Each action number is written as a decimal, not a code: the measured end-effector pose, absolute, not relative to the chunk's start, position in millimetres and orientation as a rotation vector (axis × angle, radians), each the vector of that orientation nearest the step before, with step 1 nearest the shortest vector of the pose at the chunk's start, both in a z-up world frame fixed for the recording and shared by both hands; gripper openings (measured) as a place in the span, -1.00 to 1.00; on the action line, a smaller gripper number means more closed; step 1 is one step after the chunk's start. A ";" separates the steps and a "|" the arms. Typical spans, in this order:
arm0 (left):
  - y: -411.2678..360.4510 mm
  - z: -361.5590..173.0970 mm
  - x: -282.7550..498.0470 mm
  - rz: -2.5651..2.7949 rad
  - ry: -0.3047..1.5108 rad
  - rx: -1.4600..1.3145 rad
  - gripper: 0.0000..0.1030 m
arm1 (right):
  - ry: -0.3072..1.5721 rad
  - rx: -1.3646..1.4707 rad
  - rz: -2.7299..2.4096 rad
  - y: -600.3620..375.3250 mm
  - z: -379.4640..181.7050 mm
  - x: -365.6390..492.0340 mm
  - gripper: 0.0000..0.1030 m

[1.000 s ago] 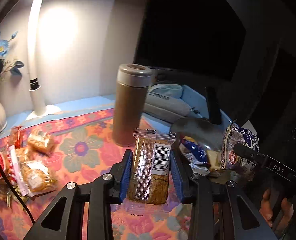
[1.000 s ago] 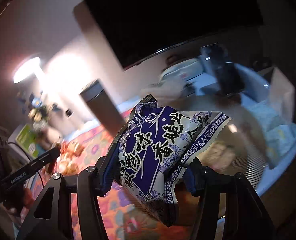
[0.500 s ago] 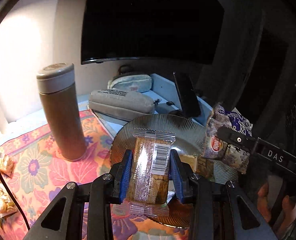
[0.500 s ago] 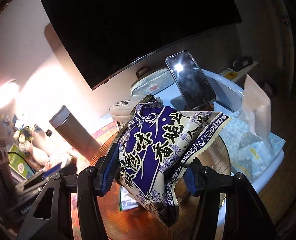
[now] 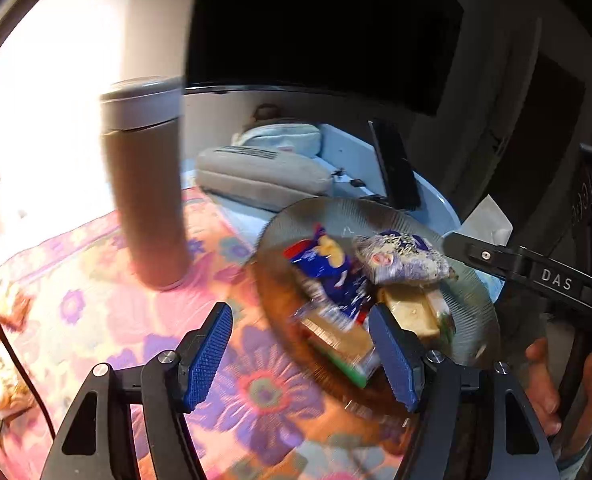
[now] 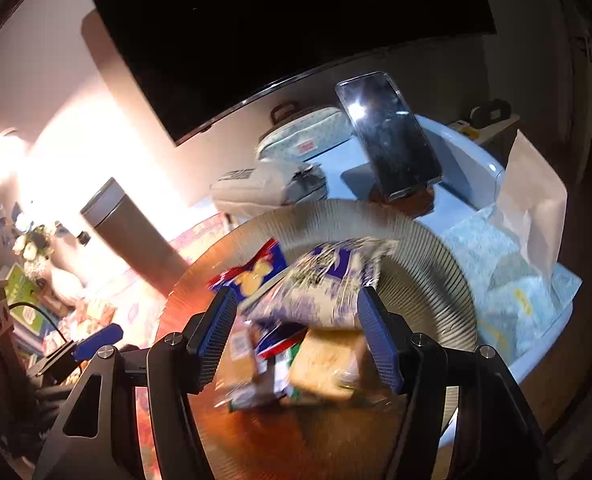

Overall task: Organize snacks
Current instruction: 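Carry both snacks over the amber glass plate and release them, then move both tools back toward the remaining snacks on the blanket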

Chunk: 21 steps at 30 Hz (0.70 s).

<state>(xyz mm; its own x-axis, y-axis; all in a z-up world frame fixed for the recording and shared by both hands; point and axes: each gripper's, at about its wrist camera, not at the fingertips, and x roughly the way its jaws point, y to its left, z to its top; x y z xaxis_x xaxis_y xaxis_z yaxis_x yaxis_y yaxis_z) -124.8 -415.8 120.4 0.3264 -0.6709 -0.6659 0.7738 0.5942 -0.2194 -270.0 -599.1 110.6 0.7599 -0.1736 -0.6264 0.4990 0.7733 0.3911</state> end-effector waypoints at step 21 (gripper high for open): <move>-115.5 114.6 -88.5 -0.415 0.724 -0.049 0.32 | 0.699 0.252 0.099 -338.9 90.8 -148.3 0.40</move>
